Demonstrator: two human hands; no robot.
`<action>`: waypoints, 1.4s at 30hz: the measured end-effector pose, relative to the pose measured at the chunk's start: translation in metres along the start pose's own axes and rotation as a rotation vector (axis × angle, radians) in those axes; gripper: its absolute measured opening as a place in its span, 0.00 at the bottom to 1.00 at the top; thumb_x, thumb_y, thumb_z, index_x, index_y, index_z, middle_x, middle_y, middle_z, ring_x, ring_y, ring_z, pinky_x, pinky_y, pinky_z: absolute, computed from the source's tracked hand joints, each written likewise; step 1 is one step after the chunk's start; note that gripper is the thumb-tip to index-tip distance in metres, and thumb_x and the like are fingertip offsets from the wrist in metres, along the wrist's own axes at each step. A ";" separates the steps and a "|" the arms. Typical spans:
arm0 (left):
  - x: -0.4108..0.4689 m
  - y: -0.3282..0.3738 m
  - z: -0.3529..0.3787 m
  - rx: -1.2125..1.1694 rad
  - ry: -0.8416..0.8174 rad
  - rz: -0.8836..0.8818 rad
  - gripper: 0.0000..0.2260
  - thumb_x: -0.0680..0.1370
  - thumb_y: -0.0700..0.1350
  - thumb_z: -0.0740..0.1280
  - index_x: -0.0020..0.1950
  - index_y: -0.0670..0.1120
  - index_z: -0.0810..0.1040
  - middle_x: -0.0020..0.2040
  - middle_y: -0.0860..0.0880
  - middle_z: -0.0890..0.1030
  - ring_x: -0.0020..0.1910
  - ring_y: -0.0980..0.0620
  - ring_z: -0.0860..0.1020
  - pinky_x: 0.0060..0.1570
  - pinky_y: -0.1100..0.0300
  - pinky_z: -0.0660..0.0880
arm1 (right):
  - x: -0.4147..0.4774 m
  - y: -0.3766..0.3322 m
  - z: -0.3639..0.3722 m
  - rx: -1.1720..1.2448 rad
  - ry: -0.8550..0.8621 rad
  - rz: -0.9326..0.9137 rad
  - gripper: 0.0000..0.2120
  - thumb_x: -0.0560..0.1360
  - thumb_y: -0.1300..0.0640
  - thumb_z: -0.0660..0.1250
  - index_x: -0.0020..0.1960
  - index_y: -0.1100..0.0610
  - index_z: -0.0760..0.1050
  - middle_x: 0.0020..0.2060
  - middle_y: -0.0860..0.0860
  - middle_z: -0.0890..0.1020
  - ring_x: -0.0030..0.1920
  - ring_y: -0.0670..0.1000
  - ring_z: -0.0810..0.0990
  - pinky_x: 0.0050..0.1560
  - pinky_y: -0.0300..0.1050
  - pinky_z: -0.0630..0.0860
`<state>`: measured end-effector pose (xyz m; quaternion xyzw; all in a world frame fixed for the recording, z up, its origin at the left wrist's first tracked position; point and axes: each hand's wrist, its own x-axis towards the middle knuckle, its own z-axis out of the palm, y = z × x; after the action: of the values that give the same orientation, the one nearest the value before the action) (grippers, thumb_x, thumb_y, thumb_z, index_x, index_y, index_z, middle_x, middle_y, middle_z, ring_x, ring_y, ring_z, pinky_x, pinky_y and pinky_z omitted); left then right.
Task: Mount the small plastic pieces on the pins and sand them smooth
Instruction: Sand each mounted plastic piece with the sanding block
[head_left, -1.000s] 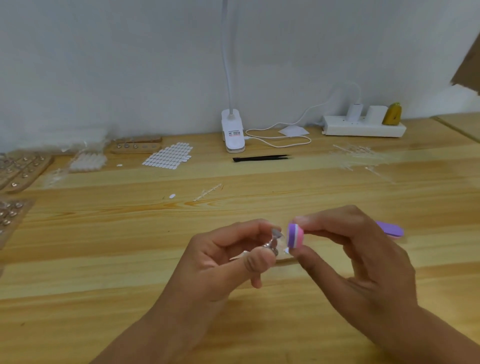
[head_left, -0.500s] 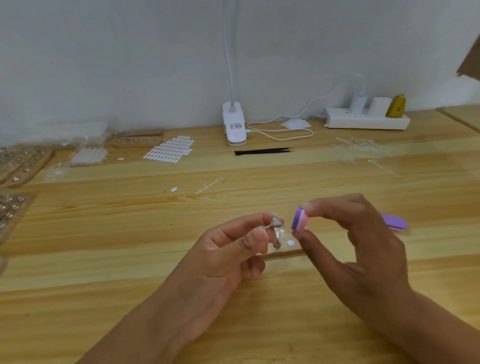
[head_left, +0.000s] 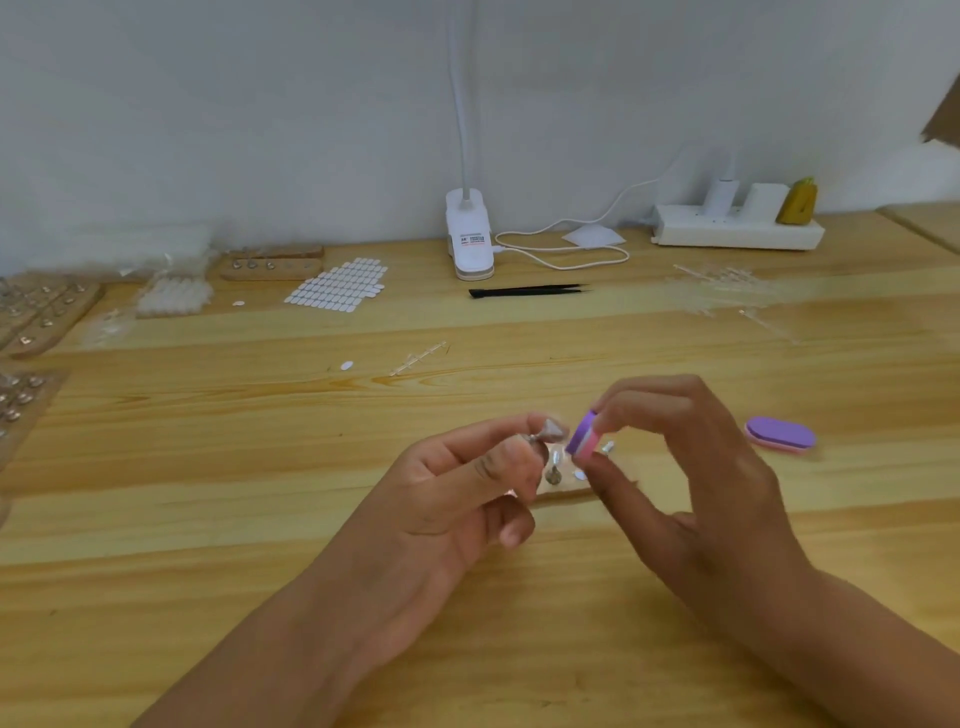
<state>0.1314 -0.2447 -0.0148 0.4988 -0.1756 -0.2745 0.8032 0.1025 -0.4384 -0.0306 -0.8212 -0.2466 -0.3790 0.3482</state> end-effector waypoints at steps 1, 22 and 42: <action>0.000 0.000 0.000 0.005 -0.005 0.002 0.18 0.70 0.52 0.77 0.54 0.43 0.84 0.40 0.51 0.78 0.39 0.57 0.73 0.33 0.64 0.71 | 0.001 0.000 -0.002 0.009 0.023 0.006 0.10 0.77 0.61 0.67 0.57 0.54 0.71 0.52 0.46 0.76 0.56 0.40 0.75 0.59 0.29 0.68; -0.001 -0.001 0.004 0.050 0.019 0.048 0.16 0.71 0.51 0.76 0.54 0.43 0.84 0.42 0.49 0.79 0.39 0.55 0.73 0.34 0.63 0.72 | -0.004 -0.004 0.000 -0.060 0.060 -0.151 0.11 0.78 0.62 0.69 0.59 0.56 0.73 0.50 0.50 0.77 0.54 0.45 0.76 0.59 0.33 0.70; 0.001 -0.004 0.002 0.039 -0.019 0.108 0.14 0.73 0.48 0.74 0.56 0.44 0.84 0.43 0.53 0.82 0.41 0.58 0.76 0.35 0.64 0.73 | -0.003 -0.001 0.001 -0.066 0.023 -0.107 0.08 0.80 0.62 0.66 0.59 0.56 0.73 0.51 0.51 0.77 0.56 0.44 0.76 0.61 0.33 0.69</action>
<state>0.1304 -0.2484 -0.0175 0.5017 -0.2153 -0.2321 0.8051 0.1004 -0.4379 -0.0331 -0.8134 -0.2735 -0.4146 0.3028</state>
